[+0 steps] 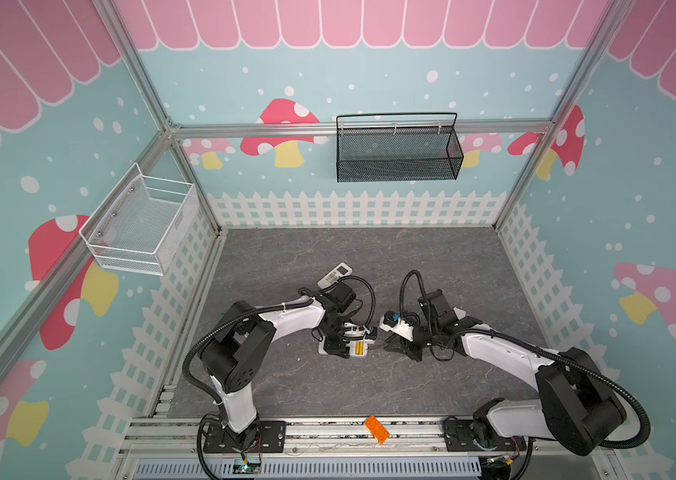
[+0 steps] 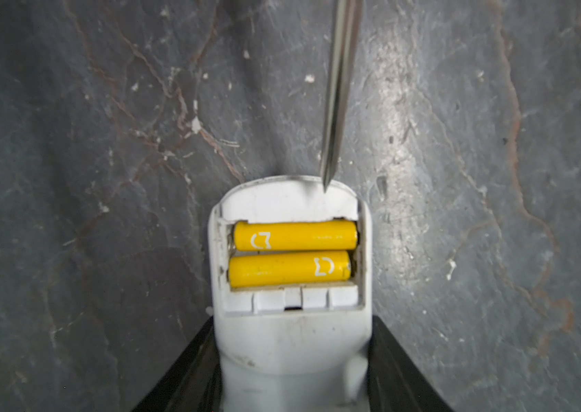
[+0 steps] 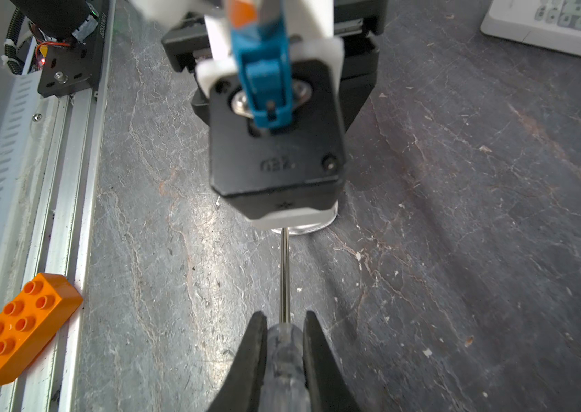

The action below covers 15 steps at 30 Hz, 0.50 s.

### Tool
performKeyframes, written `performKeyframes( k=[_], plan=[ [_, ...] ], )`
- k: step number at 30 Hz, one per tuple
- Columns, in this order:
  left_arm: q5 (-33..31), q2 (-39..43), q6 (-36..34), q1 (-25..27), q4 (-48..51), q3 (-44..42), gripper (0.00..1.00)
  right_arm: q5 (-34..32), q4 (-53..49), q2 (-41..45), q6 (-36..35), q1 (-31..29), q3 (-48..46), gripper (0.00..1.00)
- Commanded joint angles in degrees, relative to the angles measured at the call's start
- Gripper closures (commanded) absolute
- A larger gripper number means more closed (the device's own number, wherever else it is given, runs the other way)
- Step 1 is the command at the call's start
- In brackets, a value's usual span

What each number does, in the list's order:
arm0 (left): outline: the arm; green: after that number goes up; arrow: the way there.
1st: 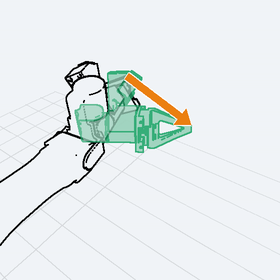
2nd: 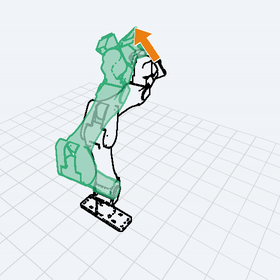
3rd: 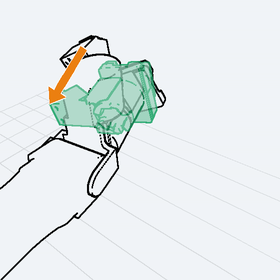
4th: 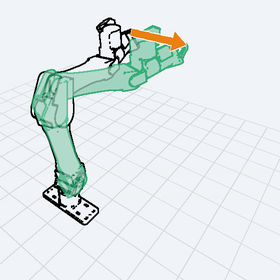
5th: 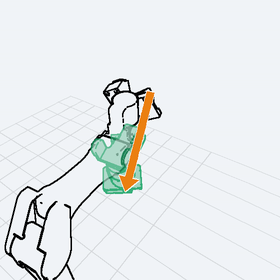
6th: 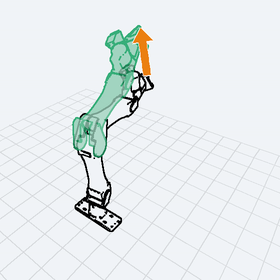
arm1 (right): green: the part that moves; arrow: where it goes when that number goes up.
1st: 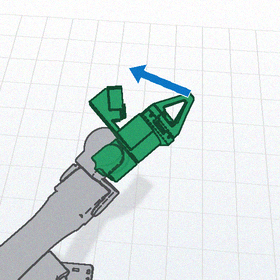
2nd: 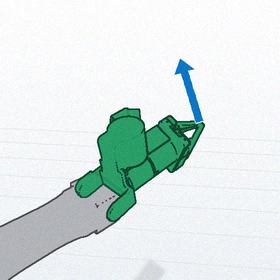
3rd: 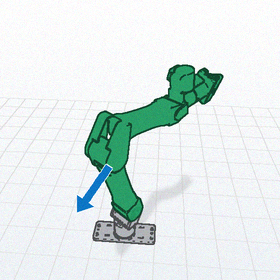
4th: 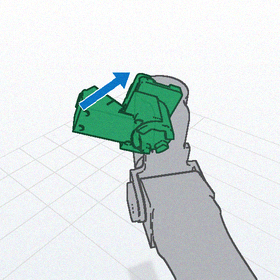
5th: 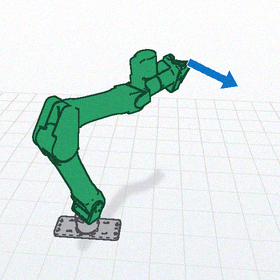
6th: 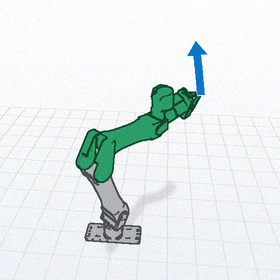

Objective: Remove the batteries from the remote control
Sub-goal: 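Lower the screwdriver tip with the right gripper onto the batteries in the held remote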

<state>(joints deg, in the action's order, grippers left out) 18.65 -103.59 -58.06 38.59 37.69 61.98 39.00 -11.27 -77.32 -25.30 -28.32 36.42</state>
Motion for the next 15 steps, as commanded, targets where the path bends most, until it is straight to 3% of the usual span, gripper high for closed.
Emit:
performKeyframes(
  k=[1,9,15],
  plan=[
    [0.8,-0.2,-0.2,-0.2,3.5,-2.2,0.46,2.7,-0.4,-0.5,-2.1,-0.5,1.3,1.00],
    [0.5,0.0,0.5,-0.1,2.7,-3.1,0.37,5.0,0.8,-3.1,-1.8,-0.6,3.0,1.00],
    [0.7,-0.2,0.8,-0.3,2.6,-3.2,0.42,5.5,1.3,-5.0,-1.8,-1.1,4.1,1.00]
  ],
)
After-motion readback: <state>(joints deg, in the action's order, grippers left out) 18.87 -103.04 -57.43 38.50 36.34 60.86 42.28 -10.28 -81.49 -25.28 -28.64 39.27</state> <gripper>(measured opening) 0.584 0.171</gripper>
